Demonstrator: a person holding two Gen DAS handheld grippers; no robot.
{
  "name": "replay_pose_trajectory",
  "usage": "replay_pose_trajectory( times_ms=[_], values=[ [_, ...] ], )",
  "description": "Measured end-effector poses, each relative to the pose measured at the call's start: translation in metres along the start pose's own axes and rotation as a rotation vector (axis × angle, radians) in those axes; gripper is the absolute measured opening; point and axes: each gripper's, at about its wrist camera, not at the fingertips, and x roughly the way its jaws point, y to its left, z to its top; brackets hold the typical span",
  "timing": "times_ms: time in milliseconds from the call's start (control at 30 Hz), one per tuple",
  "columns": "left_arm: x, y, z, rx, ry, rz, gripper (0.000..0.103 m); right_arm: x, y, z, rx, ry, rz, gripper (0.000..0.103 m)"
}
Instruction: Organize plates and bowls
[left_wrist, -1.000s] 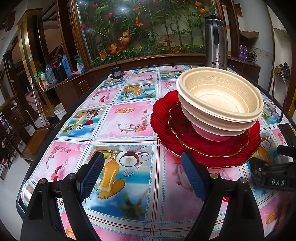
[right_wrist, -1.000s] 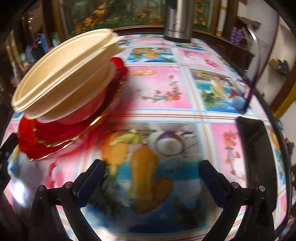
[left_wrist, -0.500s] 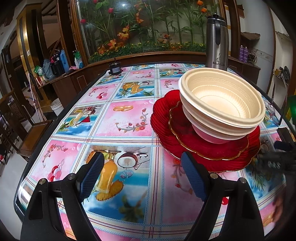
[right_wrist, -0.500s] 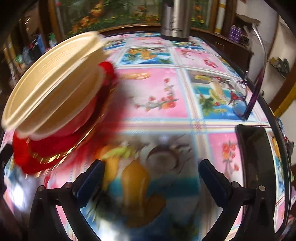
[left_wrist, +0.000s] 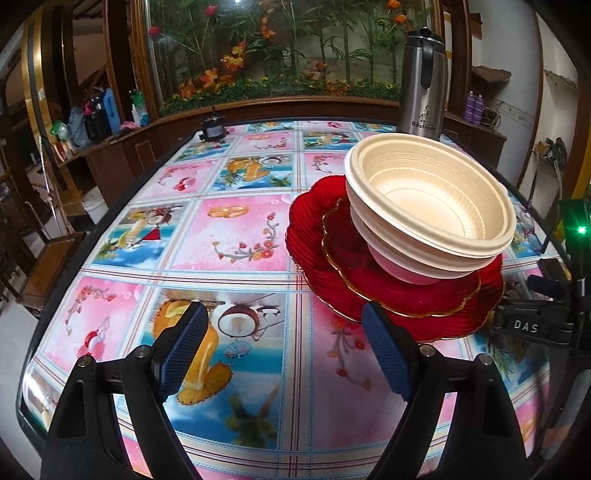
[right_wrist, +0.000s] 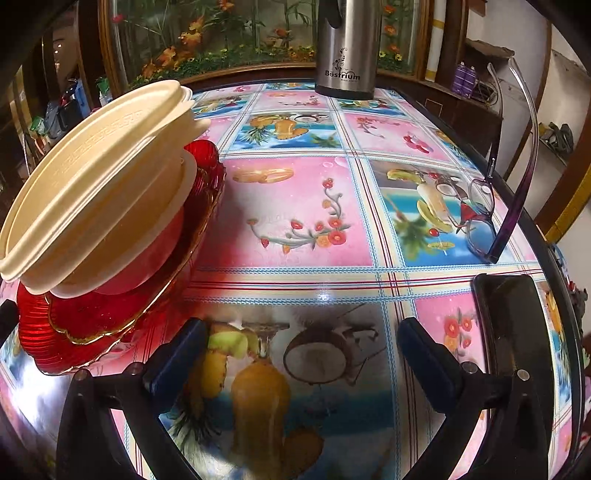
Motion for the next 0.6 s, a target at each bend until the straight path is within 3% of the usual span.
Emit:
replay_pose_trajectory(
  times_ms=[367, 600],
  values=[
    [-0.006, -0.013, -0.004, 0.047, -0.007, -0.057, 0.086, 0.000, 0.000, 0.001, 0.000, 0.000, 0.000, 0.103],
    [-0.014, -0.024, -0.008, 0.091, -0.039, -0.030, 0.086, 0.000, 0.000, 0.000, 0.000, 0.000, 0.000, 0.103]
  ],
)
